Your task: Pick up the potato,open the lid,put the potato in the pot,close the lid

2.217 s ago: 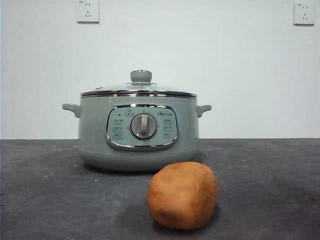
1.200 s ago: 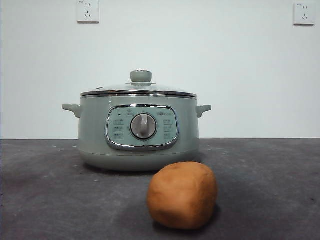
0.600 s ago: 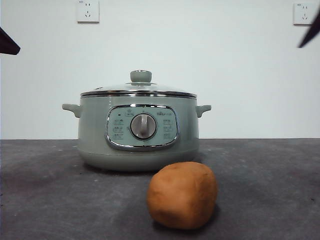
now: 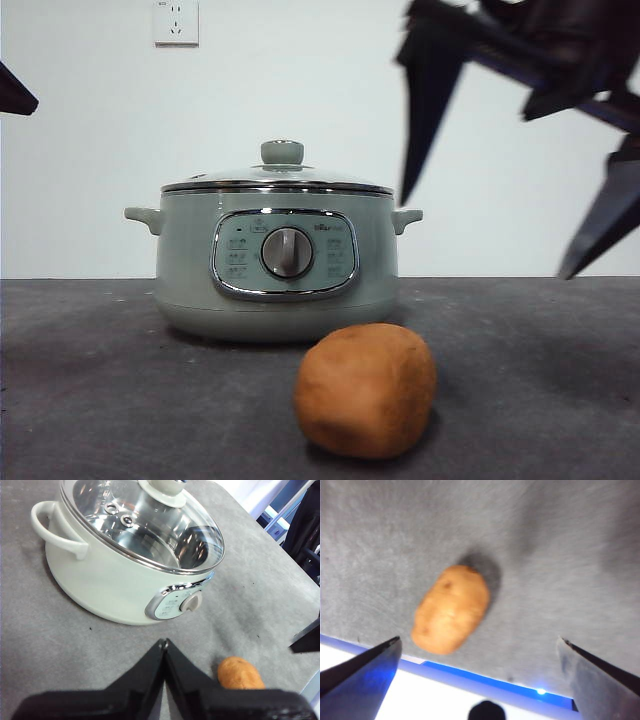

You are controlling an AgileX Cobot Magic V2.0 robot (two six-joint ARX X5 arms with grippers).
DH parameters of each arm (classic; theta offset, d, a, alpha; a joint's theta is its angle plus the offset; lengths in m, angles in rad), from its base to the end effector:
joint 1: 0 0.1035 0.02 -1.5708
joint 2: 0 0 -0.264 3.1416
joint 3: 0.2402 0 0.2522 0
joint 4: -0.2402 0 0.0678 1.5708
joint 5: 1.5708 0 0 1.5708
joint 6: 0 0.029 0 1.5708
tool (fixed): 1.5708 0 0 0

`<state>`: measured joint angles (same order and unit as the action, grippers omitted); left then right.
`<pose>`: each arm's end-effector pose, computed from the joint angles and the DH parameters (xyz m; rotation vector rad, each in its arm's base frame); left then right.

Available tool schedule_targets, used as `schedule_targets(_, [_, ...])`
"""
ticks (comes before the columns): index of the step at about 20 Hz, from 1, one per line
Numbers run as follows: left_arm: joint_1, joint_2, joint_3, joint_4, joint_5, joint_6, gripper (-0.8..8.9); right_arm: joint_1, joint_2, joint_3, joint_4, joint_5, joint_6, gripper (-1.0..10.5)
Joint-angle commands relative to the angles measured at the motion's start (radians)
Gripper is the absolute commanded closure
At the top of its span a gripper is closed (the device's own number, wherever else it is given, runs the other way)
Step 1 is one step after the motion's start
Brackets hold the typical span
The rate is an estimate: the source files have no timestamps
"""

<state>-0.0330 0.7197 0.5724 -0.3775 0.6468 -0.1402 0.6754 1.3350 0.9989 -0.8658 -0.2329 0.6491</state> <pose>0.1506 -0.0225 0.2553 -0.2935 0.5566 -0.6282 0.1862 0.1578 0.2465 0.2603 1.3989 0.3661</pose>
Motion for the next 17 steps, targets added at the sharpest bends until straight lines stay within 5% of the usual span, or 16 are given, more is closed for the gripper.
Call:
schedule_targets(1, [0.001,0.008,0.002,0.000,0.007,-0.001,8.17,0.050,0.062,0.042,0.003,0.029,0.088,3.5])
schedule_targets(14, [0.001,0.060,0.002,-0.017,0.000,0.018,8.17,0.197,0.368,0.135,0.004,0.066,0.199,3.6])
schedule_targets(17, [0.001,0.060,0.002,-0.044,0.000,0.048,8.17,0.197,0.389,0.135,0.004,0.066,0.204,5.4])
